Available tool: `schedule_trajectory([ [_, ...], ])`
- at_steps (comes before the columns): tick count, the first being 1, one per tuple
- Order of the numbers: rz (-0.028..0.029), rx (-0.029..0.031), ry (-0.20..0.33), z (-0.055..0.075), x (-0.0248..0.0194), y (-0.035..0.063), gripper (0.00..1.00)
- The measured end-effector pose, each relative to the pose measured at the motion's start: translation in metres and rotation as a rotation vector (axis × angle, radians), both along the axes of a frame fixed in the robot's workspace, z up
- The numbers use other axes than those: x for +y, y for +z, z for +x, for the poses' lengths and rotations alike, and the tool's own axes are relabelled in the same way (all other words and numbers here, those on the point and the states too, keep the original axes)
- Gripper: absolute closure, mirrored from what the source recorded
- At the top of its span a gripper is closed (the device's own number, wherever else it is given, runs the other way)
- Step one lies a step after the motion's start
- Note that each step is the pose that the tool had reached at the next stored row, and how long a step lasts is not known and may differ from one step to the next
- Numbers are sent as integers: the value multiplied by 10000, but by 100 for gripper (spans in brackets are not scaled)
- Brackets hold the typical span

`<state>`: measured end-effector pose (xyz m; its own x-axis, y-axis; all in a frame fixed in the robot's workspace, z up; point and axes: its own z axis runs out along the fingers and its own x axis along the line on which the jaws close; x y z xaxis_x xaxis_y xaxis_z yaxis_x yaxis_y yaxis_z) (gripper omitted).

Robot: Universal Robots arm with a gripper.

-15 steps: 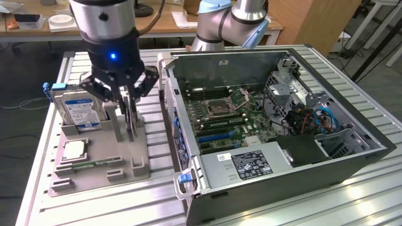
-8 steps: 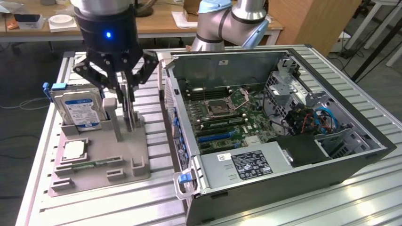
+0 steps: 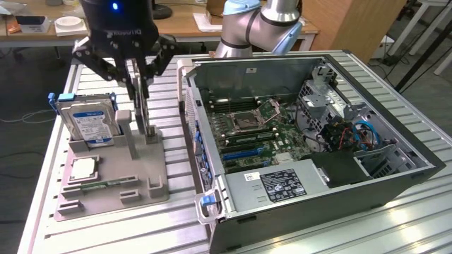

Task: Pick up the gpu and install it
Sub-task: 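Pick up the gpu and move the gpu toward the slot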

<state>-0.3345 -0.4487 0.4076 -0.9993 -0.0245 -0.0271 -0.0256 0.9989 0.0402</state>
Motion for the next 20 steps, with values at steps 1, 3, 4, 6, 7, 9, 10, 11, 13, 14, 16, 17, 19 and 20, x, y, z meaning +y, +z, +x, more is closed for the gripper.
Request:
schedule_trajectory([
  [1, -1, 2, 0, 0, 0, 47, 74],
  [3, 2, 0, 0, 0, 0, 75, 74],
  [4, 1, 0, 0, 0, 0, 75, 74],
  [6, 1, 0, 0, 0, 0, 75, 74],
  [7, -1, 2, 1, 3, 0, 76, 74],
  [9, -1, 2, 3, 30, 0, 77, 74],
  [10, 1, 1, 5, 51, 0, 76, 74],
  [11, 0, 2, 8, 76, 0, 76, 74],
  [13, -1, 3, 24, 151, 0, 76, 74],
  [14, 1, 1, 34, 193, 0, 74, 74],
  [16, 1, 2, 53, 277, 0, 74, 74],
  [17, 0, 2, 62, 318, 0, 74, 74],
  [19, 1, 2, 82, 407, 0, 72, 74],
  [20, 1, 1, 89, 450, 0, 72, 74],
])
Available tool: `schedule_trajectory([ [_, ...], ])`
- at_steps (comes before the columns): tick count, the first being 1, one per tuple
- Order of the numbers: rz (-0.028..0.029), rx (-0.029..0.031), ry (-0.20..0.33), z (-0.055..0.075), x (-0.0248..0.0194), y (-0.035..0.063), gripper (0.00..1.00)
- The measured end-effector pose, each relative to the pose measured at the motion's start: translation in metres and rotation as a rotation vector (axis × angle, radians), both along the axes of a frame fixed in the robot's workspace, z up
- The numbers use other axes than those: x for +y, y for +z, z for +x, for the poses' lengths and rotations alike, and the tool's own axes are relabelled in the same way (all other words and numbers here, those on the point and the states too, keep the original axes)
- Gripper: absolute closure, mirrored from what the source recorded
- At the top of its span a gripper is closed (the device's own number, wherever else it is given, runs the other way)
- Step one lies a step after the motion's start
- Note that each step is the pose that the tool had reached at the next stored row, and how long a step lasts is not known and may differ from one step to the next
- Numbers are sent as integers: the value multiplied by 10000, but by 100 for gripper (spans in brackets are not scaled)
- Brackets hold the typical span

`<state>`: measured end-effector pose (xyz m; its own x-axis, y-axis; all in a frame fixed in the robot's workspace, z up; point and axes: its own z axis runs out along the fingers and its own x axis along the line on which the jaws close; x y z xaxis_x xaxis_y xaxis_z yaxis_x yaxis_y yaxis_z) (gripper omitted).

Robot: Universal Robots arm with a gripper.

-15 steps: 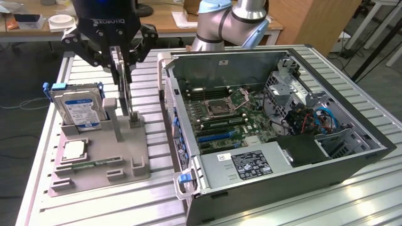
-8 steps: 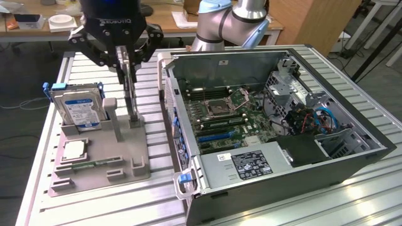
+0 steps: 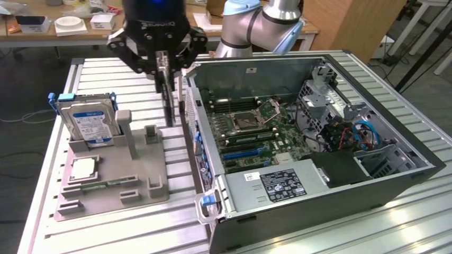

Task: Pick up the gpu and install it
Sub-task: 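Pick up the gpu and move the gpu toward the slot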

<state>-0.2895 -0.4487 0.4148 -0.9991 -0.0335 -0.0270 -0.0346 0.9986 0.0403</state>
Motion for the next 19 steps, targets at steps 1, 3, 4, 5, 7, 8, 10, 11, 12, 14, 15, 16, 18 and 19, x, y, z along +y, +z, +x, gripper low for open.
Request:
schedule_trajectory([
  [1, 0, 0, 7, 42, 0, 0, 74],
  [3, -1, 1, 21, 128, 0, -1, 74],
  [4, 0, 0, 28, 171, 0, -2, 74],
  [5, 0, 0, 34, 217, 0, -2, 74],
  [7, -1, 1, 41, 302, 0, -3, 74],
  [8, -1, 1, 45, 346, 0, -3, 74],
  [10, -1, 1, 51, 433, 0, -5, 74],
  [11, 0, 0, 52, 476, 0, -6, 74],
  [12, 0, 1, 53, 521, 0, -6, 74],
  [14, -2, 2, 57, 609, 0, -7, 74],
  [15, -1, 1, 58, 653, 0, -8, 74],
  [16, 1, 0, 57, 697, 0, -10, 74],
  [18, 0, 0, 60, 790, 0, -11, 74],
  [19, -1, 1, 62, 834, 0, -11, 74],
])
